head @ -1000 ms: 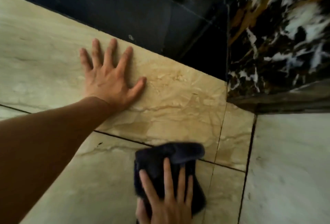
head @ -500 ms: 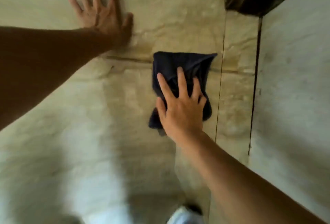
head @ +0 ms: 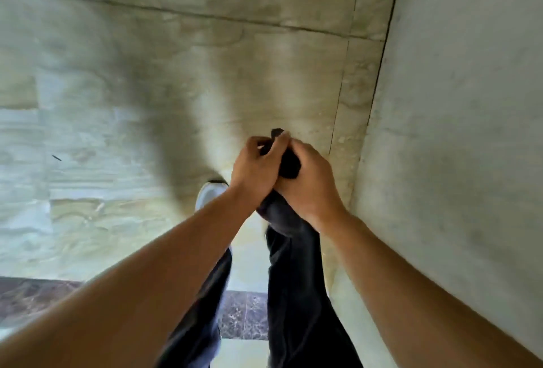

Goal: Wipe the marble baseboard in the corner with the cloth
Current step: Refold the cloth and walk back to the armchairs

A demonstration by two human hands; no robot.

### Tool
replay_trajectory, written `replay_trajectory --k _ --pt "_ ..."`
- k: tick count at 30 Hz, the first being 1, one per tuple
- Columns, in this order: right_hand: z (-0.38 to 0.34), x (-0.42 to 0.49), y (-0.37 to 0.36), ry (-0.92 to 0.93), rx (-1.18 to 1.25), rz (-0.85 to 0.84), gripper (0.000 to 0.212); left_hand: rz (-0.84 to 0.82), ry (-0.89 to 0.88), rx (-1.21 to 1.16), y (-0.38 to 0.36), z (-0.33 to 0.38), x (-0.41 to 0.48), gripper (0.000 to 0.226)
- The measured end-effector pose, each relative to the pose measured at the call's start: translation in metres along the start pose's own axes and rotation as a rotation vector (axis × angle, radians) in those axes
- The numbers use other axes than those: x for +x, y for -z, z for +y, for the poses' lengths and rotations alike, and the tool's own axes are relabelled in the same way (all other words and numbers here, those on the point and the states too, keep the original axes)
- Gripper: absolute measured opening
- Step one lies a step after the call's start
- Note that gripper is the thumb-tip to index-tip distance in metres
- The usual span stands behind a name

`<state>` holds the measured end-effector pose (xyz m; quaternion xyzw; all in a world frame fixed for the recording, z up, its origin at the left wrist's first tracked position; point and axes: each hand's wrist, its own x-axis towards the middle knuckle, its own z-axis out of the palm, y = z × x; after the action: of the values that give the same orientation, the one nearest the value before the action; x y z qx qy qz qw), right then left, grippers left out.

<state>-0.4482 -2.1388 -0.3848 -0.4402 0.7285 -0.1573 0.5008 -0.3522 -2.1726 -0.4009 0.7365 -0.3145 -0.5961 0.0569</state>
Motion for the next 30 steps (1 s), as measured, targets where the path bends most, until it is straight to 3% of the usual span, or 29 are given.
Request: replay_trajectory --k 3,8,12,13,15,18,22,25,28,30 --pt "-0.104 -0.057 0.067 0.042 0.100 -0.009 0.035 -0.041 -0.180 -0.038 0.063 0.080 -0.078 0.045" --pt "-0.264 -0.151 0.169 0.125 0.233 0.065 0.044 -0.310 -0.357 -0.231 0.160 0.206 -0.220 0.013" --pt "-0.363 -0.262 0.219 0.081 0.357 0.417 0.060 -0.453 -0.488 -0.349 0.228 0.270 -0.357 0.031" --pt "-0.374 -0.285 0.224 0.002 0.402 0.416 0.070 -0.508 -0.503 -0.387 0.239 0.276 -0.380 0.032" --pt "-0.391 -0.335 0.217 -0.127 0.704 0.270 0.068 -0.590 -0.523 -0.412 0.256 0.269 -0.418 0.038" --pt "-0.404 -0.418 0.173 -0.049 1.124 0.217 0.028 -0.717 -0.525 -0.319 0.289 0.228 -0.476 0.054" --pt "-0.417 -0.497 0.096 0.091 1.353 0.300 0.034 -0.701 -0.574 -0.198 0.348 0.159 -0.533 0.052" --pt "-0.418 -0.563 0.054 0.173 1.461 0.399 0.038 -0.703 -0.668 -0.019 0.376 0.119 -0.584 0.030" --pt "-0.400 -0.643 0.018 0.169 1.541 0.578 0.038 -0.709 -0.731 0.193 0.377 0.075 -0.634 0.015" --pt "-0.374 -0.702 -0.011 0.160 1.587 0.740 0.036 -0.744 -0.775 0.318 0.363 0.030 -0.673 0.020"
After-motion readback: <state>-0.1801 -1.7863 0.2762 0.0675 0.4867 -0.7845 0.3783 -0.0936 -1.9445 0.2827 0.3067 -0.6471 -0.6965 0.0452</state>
